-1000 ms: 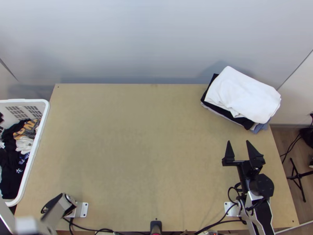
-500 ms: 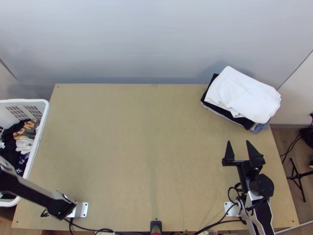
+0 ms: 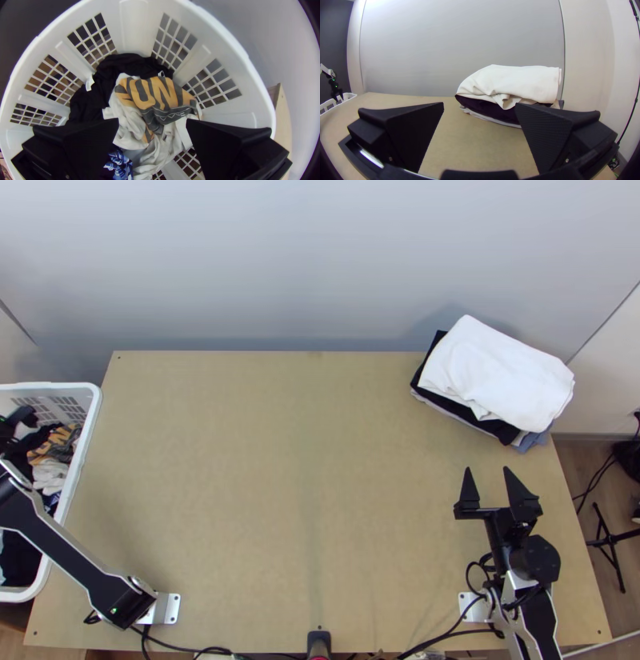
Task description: Fold the t-shirt
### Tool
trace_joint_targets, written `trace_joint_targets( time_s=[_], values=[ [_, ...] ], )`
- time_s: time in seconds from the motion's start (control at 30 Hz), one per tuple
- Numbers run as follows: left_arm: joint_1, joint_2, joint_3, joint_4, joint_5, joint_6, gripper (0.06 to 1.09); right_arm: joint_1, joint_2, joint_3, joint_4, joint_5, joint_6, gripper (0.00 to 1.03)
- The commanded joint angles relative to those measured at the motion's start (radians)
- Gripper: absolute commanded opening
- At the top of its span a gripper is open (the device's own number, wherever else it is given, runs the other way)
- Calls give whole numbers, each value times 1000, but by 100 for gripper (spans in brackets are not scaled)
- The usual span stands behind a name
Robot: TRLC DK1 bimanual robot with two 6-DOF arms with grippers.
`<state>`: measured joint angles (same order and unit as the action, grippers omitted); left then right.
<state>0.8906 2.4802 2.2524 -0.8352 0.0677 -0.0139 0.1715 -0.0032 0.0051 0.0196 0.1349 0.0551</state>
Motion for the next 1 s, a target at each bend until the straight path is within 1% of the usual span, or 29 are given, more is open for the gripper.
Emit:
trace_joint_targets(
  time_s=[0.0, 0.37, 0.6, 0.63, 0.67, 0.7, 0.73, 0.8, 0.87, 0.97],
  values=[
    [-12, 161, 26, 71, 12, -8, 104, 0, 0, 1, 0, 0, 0, 99],
    [-9, 272, 26, 246, 12, -43, 104, 0, 0, -1, 0, 0, 0, 99],
    [-15, 325, 26, 317, 4, -43, 103, 0, 0, -1, 0, 0, 0, 99],
    [-13, 327, 26, 323, 4, -43, 98, 0, 0, 1, 0, 0, 0, 99],
    [-15, 329, 26, 337, 0, -46, 89, 0, 0, -1, 0, 0, 0, 99],
    [-15, 332, 24, 354, -11, -46, 76, 0, 0, -1, 0, 0, 0, 99],
    [-12, 332, 22, 374, -12, -46, 59, 0, 0, -1, 0, 0, 0, 99],
    [-7, 335, 21, 436, -12, -54, 7, 0, 0, -1, 0, 0, 0, 99],
    [-1, 324, 21, 409, 14, -72, 9, 0, 0, -1, 0, 0, 0, 99],
    [-1, 255, 13, 357, 24, -75, 9, 0, 0, -1, 0, 0, 0, 99]
  ],
)
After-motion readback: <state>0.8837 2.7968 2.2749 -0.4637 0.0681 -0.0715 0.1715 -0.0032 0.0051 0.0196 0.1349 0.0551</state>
